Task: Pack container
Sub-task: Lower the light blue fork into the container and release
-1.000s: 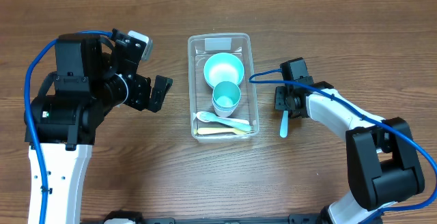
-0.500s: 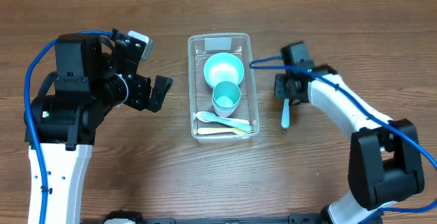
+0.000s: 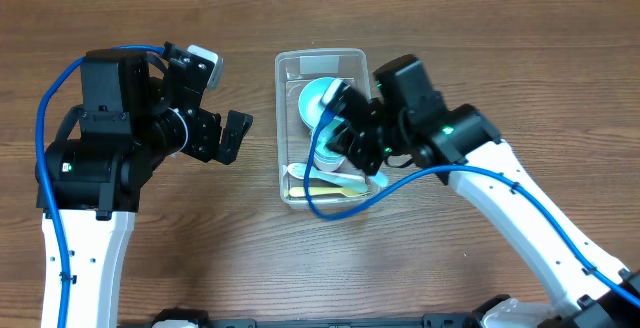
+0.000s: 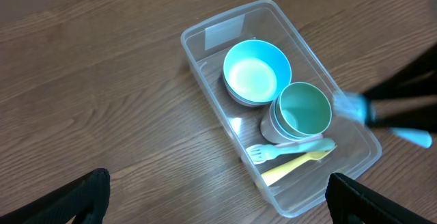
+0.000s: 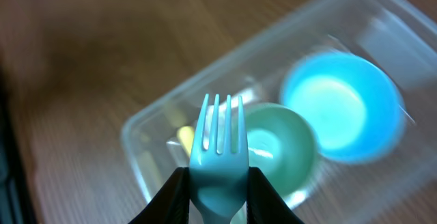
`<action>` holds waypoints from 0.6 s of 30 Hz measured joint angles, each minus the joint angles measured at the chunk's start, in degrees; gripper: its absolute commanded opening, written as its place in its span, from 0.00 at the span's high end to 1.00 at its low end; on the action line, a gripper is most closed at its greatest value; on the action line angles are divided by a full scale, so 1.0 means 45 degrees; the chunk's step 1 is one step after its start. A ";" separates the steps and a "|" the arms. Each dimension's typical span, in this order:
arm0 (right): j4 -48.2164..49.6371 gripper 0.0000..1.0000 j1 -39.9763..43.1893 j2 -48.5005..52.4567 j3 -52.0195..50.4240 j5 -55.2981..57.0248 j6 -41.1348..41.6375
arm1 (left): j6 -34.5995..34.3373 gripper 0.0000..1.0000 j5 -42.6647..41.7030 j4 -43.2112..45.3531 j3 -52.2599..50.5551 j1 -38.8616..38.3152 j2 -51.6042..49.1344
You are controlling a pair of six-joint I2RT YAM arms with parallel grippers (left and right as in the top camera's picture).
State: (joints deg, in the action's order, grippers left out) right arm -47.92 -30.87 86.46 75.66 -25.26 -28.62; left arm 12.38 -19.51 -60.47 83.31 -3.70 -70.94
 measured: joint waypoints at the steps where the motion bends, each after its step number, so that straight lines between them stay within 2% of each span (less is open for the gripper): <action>1: -0.0024 0.96 -0.0306 0.0228 0.0000 -0.0359 -0.0816 | 0.0000 0.00 0.0000 0.0000 0.0000 0.0000 0.0000; 3: -0.0010 0.96 -0.0894 0.0831 0.0000 -0.0763 -0.2186 | 0.0000 0.00 0.0000 0.0000 0.0000 0.0000 0.0000; 8: 0.0544 0.96 -0.1554 0.1719 0.0000 -0.1005 -0.3371 | 0.0000 0.00 -0.0005 0.0000 0.0000 0.0000 0.0000; 9: 0.0675 0.85 -0.1554 0.1836 0.0000 -0.1005 -0.3449 | 0.0000 0.00 0.0000 0.0000 0.0000 0.0000 0.0000; 11: 0.0903 0.22 -0.1554 0.1904 0.0000 -0.1010 -0.3555 | 0.0000 0.00 0.0000 0.0000 0.0000 0.0000 0.0000; 12: 0.1054 0.11 -0.1554 0.1904 0.0000 -0.1005 -0.3589 | 0.0000 0.00 0.0000 0.0000 0.0000 0.0000 0.0000; 18: 0.1666 0.14 -0.1554 0.1904 0.0000 -0.0481 -0.3254 | 0.0000 0.00 0.0000 0.0000 0.0000 0.0000 0.0000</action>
State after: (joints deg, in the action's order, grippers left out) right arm -40.42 -37.87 95.02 75.66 -27.42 -43.27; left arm 12.38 -19.51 -60.47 83.31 -3.70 -70.94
